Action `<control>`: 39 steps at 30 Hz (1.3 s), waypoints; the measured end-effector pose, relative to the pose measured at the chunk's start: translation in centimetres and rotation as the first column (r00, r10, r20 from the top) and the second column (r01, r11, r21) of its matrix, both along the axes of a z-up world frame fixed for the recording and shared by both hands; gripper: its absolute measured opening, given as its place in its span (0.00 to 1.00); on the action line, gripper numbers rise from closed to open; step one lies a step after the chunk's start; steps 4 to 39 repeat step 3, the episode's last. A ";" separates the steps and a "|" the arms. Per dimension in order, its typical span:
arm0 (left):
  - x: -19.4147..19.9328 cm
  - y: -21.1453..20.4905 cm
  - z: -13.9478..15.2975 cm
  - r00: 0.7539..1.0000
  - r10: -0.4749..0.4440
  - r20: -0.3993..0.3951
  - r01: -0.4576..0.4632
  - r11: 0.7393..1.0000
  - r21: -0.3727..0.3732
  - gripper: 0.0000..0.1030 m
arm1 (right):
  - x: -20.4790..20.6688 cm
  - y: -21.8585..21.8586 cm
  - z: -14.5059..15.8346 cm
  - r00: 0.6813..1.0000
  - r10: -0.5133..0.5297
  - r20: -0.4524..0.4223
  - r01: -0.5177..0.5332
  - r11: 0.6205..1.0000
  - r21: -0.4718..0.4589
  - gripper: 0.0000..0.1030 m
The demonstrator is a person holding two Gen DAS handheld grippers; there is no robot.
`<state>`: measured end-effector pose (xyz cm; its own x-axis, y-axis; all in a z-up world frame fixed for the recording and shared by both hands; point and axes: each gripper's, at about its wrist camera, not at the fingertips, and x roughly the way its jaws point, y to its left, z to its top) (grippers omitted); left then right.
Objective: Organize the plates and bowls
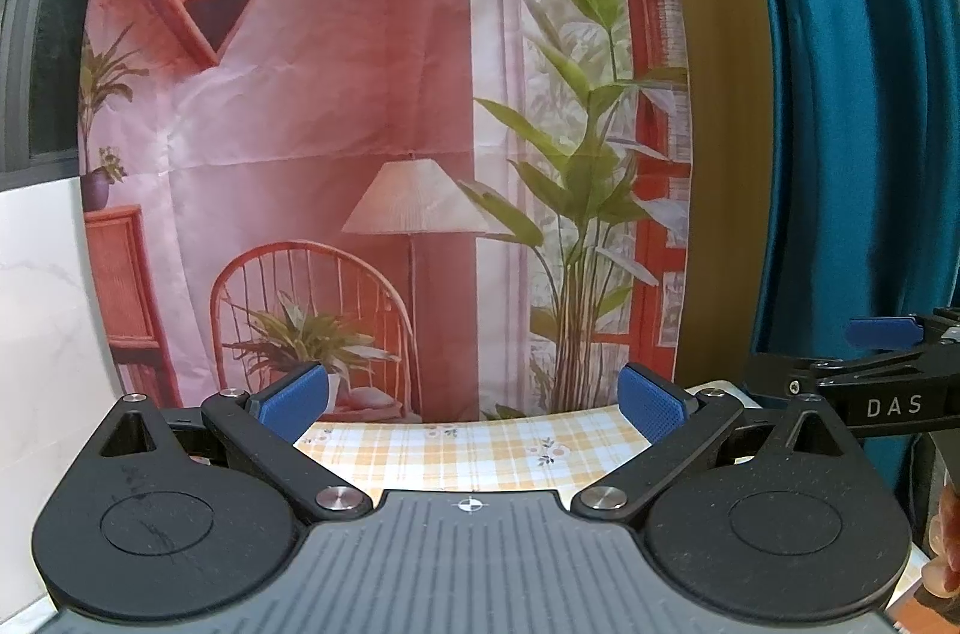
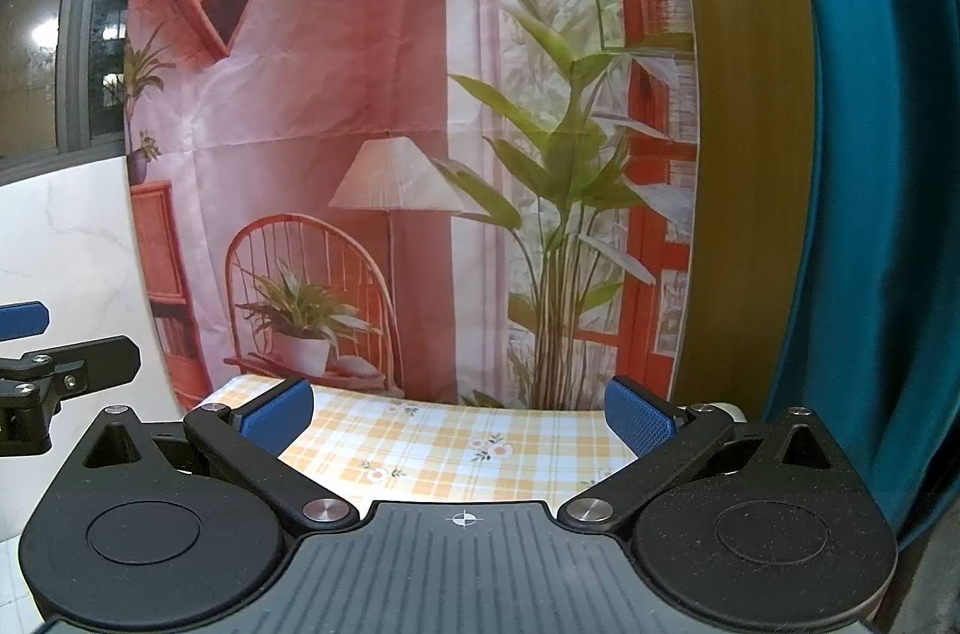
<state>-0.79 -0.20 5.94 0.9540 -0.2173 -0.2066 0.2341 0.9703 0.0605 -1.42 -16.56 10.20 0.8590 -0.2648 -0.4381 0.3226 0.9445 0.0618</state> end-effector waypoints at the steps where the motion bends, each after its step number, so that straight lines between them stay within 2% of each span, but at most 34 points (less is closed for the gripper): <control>1: -0.1 0.0 0.0 1.000 0.001 0.008 -0.001 1.000 0.004 1.00 | 0.0 0.0 0.0 1.000 0.000 0.000 0.000 1.000 0.000 1.00; 39: 0.0 0.1 0.1 1.000 0.003 0.006 -0.003 1.000 0.003 1.00 | 0.0 0.0 0.0 1.000 0.000 0.000 0.000 1.000 0.001 1.00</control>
